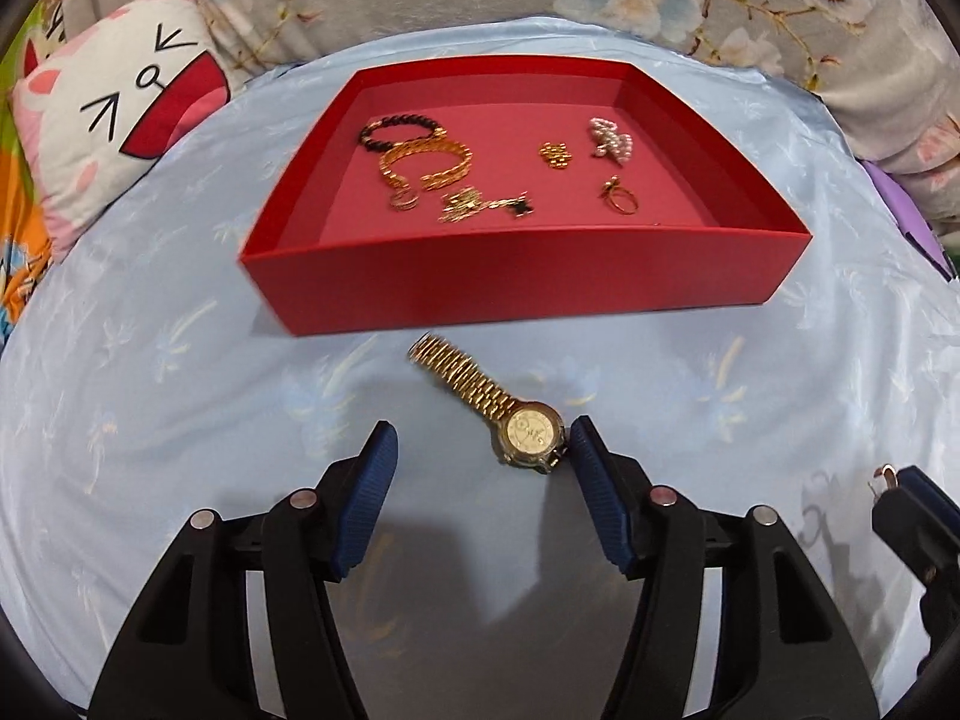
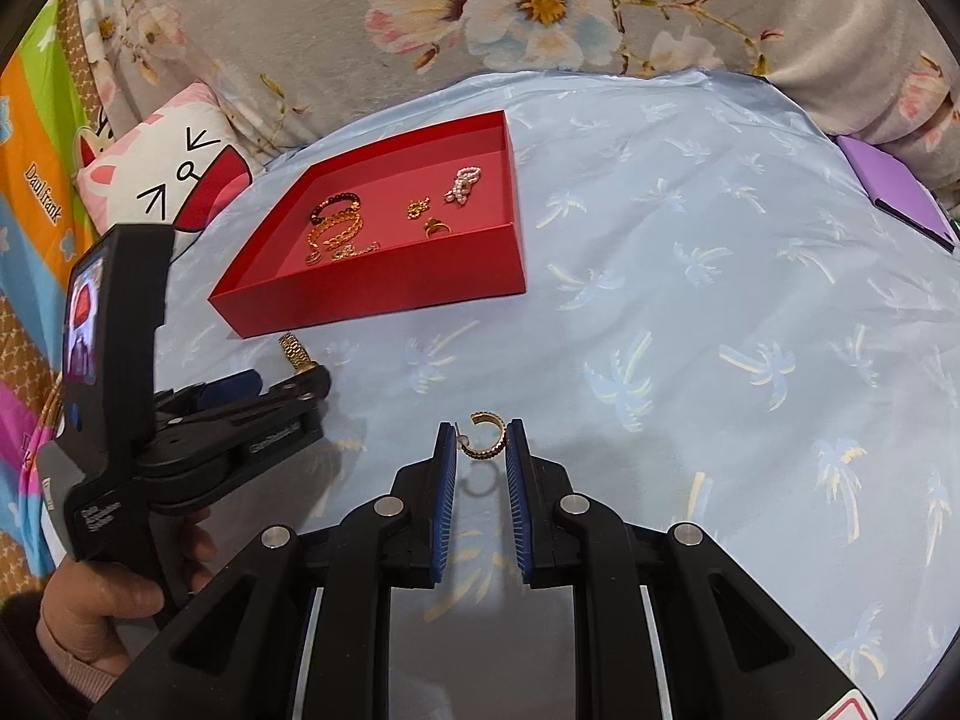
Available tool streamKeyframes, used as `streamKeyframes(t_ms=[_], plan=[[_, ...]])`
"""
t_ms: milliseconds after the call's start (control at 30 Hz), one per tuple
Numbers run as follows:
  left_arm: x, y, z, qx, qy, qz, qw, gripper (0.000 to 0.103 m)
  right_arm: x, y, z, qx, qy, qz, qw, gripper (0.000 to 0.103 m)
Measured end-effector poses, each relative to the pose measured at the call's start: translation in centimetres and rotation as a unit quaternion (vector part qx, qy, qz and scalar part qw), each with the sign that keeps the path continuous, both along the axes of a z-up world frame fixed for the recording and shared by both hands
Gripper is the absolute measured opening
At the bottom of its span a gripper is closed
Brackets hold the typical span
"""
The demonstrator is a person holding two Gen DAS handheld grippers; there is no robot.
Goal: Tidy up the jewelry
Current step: 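Grasp the gold watch by its face with the left gripper while the right gripper holds the hoop, then carry the gold watch and hoop earring over the red box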
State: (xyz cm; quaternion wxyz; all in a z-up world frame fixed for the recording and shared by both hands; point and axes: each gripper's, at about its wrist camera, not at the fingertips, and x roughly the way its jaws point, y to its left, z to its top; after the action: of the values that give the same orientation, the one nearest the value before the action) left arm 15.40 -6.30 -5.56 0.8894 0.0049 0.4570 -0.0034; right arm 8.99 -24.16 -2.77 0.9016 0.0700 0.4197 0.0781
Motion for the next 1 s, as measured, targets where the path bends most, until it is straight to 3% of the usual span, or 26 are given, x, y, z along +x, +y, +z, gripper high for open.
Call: streamKeyframes(t_ms=[333, 400, 467, 500, 767, 1000], plan=[[-0.5, 1.3, 0.1, -0.018, -0.004, 0.01, 0.9998, 0.052, 0.1, 1.4, 0.1, 0.005, -0.001, 0.013, 1.0, 0.015], [-0.6, 1.3, 0.1, -0.021, -0.008, 0.006, 0.9997, 0.044, 0.2, 1.4, 0.0, 0.004, 0.0, 0.014, 1.0, 0.015], [-0.7, 1.4, 0.1, -0.028, -0.009, -0.001, 0.9996, 0.026, 0.2, 1.5, -0.1, 0.006, 0.002, 0.015, 1.0, 0.015], [-0.7, 1.4, 0.2, -0.033, -0.008, -0.002, 0.9994, 0.023, 0.2, 1.5, -0.2, 0.006, 0.003, 0.016, 1.0, 0.015], [-1.0, 1.8, 0.7, -0.058, -0.003, -0.011, 0.9983, 0.023, 0.1, 1.9, 0.2, 0.007, 0.0, 0.022, 1.0, 0.015], [-2.7, 2.1, 4.1, -0.064, -0.027, -0.02, 0.9974, 0.023, -0.5, 2.8, 3.1, 0.006, -0.031, 0.033, 0.999, 0.015]])
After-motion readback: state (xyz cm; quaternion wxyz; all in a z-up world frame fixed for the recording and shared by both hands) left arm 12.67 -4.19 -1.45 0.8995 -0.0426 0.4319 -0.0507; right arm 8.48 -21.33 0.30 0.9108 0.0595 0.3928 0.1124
